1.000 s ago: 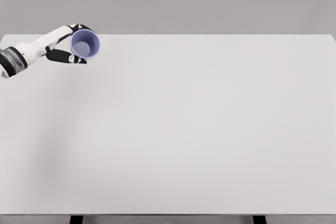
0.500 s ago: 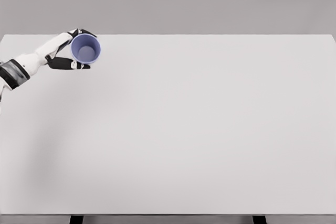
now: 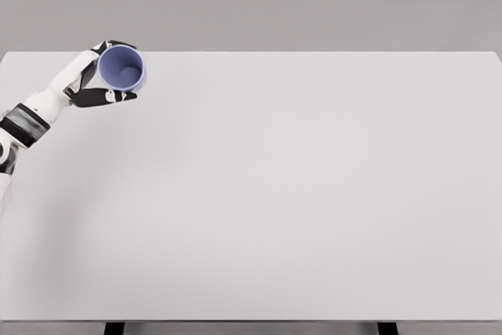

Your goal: Flip the cup with left arm and place it on the table

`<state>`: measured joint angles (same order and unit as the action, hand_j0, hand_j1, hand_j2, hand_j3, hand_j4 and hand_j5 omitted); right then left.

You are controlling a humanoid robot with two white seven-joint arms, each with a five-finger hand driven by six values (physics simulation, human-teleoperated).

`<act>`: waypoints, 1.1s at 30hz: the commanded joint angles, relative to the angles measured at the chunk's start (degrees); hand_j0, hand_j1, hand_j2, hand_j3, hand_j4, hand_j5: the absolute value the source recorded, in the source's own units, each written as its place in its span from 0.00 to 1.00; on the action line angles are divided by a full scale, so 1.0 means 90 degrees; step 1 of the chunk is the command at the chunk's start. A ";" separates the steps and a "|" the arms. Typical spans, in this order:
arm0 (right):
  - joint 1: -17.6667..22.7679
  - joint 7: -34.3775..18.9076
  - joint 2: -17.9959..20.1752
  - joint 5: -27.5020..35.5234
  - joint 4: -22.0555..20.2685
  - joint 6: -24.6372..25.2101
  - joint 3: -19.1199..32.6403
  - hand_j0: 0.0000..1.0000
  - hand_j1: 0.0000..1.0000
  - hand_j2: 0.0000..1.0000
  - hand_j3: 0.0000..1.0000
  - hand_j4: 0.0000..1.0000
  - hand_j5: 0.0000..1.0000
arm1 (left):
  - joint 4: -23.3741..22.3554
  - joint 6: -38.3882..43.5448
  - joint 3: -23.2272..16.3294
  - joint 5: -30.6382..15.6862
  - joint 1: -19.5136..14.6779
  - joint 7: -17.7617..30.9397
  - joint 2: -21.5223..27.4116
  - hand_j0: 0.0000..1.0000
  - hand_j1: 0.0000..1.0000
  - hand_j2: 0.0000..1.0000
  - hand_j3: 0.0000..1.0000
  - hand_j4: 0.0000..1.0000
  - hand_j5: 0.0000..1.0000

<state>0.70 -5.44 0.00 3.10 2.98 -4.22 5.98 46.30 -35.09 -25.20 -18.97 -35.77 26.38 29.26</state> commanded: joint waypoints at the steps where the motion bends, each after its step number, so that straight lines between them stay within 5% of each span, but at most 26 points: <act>1: 0.0000 -0.0001 0.0000 -0.0003 0.0000 0.0000 0.0000 1.00 1.00 1.00 1.00 1.00 1.00 | -0.0008 0.0010 -0.0042 -0.0323 0.0000 -0.0011 -0.0008 0.57 0.57 0.57 0.57 0.57 0.57; 19: 0.0000 -0.0001 0.0000 -0.0003 0.0000 0.0000 0.0000 1.00 1.00 1.00 1.00 1.00 1.00 | 0.0187 0.1545 -0.0413 -0.2443 0.0205 -0.0002 0.0021 0.58 0.58 0.58 0.58 0.58 0.58; 33: 0.0000 -0.0001 0.0000 -0.0003 0.0000 0.0000 0.0000 1.00 1.00 1.00 1.00 1.00 1.00 | 0.0187 0.2942 -0.0559 -0.3283 0.0195 0.0037 0.0060 0.59 0.59 0.59 0.59 0.59 0.59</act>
<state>0.70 -5.44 0.00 3.11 2.98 -4.22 5.98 47.93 -10.42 -30.27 -47.06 -34.01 26.64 29.77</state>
